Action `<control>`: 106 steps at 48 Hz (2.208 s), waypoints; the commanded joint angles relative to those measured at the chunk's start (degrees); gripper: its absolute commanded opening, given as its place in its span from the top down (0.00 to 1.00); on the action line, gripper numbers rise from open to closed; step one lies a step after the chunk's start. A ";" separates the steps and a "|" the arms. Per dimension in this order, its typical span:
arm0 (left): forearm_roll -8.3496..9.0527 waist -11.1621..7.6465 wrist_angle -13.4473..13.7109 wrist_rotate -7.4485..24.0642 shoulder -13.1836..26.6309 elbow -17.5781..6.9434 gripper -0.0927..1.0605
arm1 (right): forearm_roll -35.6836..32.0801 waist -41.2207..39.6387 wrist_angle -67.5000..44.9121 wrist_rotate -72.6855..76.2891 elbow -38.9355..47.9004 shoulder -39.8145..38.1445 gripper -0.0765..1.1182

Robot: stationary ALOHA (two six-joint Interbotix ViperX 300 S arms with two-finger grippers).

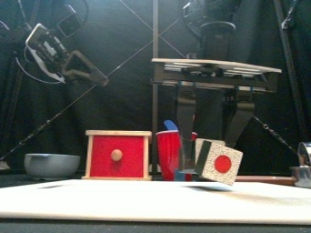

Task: Place sushi on board then cut the sushi with the knife then place the pieces on the plate
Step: Pick knife at handle with right hand

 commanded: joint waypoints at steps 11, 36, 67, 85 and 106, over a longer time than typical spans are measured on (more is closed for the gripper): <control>0.18 0.00 -0.26 0.00 -1.32 0.09 0.90 | 0.79 -0.35 2.55 0.35 -4.75 1.05 0.33; 0.18 1.05 -0.18 0.00 -3.34 1.41 0.90 | -2.55 -0.35 4.57 -3.87 -7.38 -0.53 0.15; 0.18 2.64 -0.18 0.00 -5.80 2.11 0.90 | 5.45 -22.76 5.10 -65.48 -0.09 -28.39 0.16; 0.00 4.92 -0.18 0.00 -9.05 2.37 0.90 | 29.09 -45.53 5.19 -109.60 -4.92 -27.69 0.16; -1.32 6.24 -0.18 -0.09 -9.58 2.90 0.90 | 36.83 -54.05 13.71 -128.58 -14.06 -13.18 0.16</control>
